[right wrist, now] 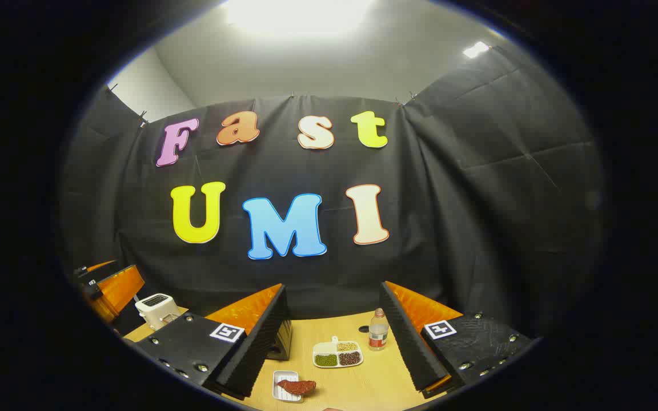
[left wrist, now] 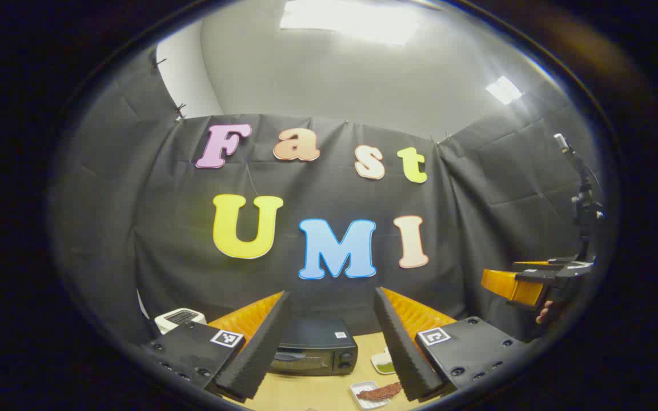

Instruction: Open the electric oven with the left hand, put the food in, and close the electric oven.

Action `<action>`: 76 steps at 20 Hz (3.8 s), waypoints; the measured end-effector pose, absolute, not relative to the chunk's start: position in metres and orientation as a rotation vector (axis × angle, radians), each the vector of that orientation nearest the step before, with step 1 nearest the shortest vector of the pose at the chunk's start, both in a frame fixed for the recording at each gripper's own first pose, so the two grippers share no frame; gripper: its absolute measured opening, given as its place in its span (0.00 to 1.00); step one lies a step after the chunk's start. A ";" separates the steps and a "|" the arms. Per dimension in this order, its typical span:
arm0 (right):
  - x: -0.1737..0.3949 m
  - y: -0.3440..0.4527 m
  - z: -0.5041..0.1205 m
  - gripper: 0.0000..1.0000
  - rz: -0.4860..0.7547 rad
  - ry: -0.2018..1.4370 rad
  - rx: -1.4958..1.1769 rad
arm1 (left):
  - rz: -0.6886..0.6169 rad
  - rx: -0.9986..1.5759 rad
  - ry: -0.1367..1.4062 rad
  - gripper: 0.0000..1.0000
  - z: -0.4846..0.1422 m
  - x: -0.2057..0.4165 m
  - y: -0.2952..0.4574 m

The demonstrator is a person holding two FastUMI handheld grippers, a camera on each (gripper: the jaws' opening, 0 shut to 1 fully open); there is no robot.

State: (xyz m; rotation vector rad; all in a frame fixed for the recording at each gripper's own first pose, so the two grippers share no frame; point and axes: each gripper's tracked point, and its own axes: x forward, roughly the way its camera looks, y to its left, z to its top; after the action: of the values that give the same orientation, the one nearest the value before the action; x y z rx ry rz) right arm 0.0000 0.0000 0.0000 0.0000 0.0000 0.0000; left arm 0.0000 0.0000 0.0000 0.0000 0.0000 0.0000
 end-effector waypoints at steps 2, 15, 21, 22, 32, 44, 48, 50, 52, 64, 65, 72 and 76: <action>0.001 0.000 -0.001 0.98 0.018 0.005 -0.005 | 0.009 0.008 0.010 0.95 -0.004 0.001 -0.002; 0.021 0.014 -0.011 0.98 0.163 -0.002 -0.031 | 0.093 0.054 0.028 0.96 -0.012 0.018 -0.017; 0.035 0.026 -0.021 0.99 0.122 0.033 0.000 | 0.072 0.057 0.125 0.97 -0.060 0.047 0.011; 0.036 0.026 -0.020 0.99 0.108 0.034 0.006 | 0.068 0.041 0.148 0.97 -0.073 0.053 0.018; 0.051 0.020 -0.030 0.99 0.012 0.045 0.004 | 0.073 -0.011 0.428 0.96 -0.218 0.123 0.081; 0.072 0.012 -0.040 0.98 -0.038 0.066 -0.022 | 0.091 0.007 0.586 0.97 -0.324 0.192 0.117; 0.077 0.016 -0.050 0.98 -0.037 0.094 -0.040 | 0.100 0.038 0.615 0.97 -0.348 0.202 0.124; 0.076 0.021 -0.048 0.98 -0.030 0.094 -0.048 | 0.094 0.036 0.629 0.97 -0.356 0.203 0.123; 0.076 0.023 -0.047 0.98 -0.027 0.087 -0.061 | 0.098 0.026 0.623 0.98 -0.357 0.203 0.123; 0.069 0.030 -0.047 0.98 0.000 0.096 -0.059 | 0.093 -0.004 0.667 0.96 -0.363 0.158 0.119; 0.067 0.030 -0.047 0.98 0.004 0.094 -0.061 | 0.092 -0.011 0.672 0.96 -0.364 0.151 0.119; 0.054 0.028 -0.046 0.98 0.014 0.090 -0.082 | 0.097 -0.016 0.695 0.96 -0.373 0.122 0.114; 0.046 0.027 -0.050 0.98 0.011 0.098 -0.085 | 0.093 -0.011 0.718 0.96 -0.384 0.103 0.111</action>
State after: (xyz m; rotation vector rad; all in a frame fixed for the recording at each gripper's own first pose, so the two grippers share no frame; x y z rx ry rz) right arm 0.0457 0.0267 -0.0498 -0.0846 0.0980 0.0112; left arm 0.1026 0.1109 -0.3842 -0.0107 0.7184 0.0934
